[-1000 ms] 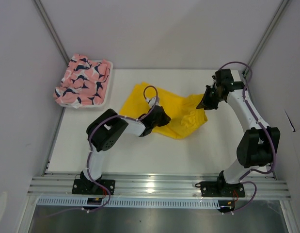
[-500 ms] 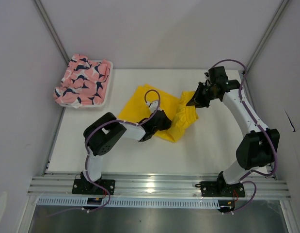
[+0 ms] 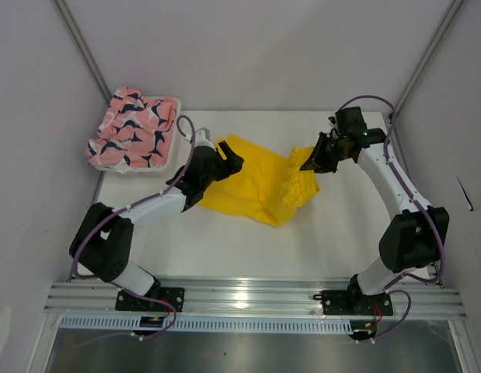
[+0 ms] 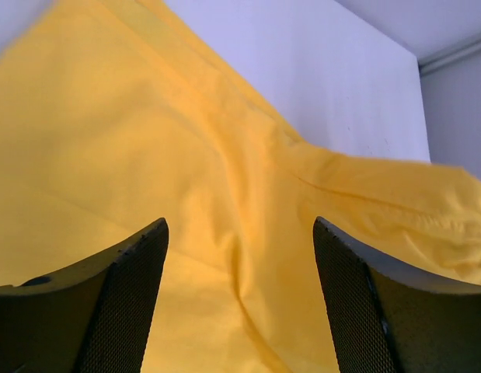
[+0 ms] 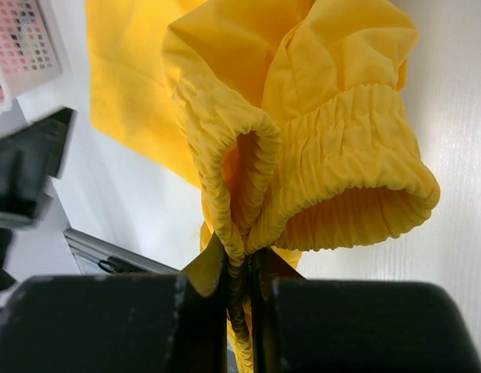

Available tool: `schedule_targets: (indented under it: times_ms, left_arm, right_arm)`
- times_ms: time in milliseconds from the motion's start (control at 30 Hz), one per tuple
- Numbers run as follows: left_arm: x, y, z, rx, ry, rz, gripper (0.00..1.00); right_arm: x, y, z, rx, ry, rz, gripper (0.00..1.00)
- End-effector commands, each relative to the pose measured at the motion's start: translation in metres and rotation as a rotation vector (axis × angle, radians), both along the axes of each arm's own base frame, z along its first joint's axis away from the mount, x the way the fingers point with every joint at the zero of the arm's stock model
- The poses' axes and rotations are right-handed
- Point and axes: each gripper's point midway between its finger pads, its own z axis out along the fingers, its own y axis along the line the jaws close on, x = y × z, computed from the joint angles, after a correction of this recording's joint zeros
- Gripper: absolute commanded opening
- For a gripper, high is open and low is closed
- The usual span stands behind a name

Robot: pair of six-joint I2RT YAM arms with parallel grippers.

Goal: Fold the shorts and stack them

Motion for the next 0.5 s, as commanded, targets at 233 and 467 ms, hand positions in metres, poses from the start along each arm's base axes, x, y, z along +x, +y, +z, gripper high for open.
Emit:
schedule_targets:
  times_ms: [233, 467]
  left_arm:
    - [0.025, 0.041, -0.050, 0.178, 0.181, -0.082, 0.78]
    - [0.065, 0.041, -0.070, 0.272, 0.270, -0.102, 0.79]
  right_arm:
    - [-0.049, -0.066, -0.051, -0.059, 0.024, -0.091, 0.00]
    - [-0.077, -0.105, -0.096, -0.071, 0.077, -0.221, 0.00]
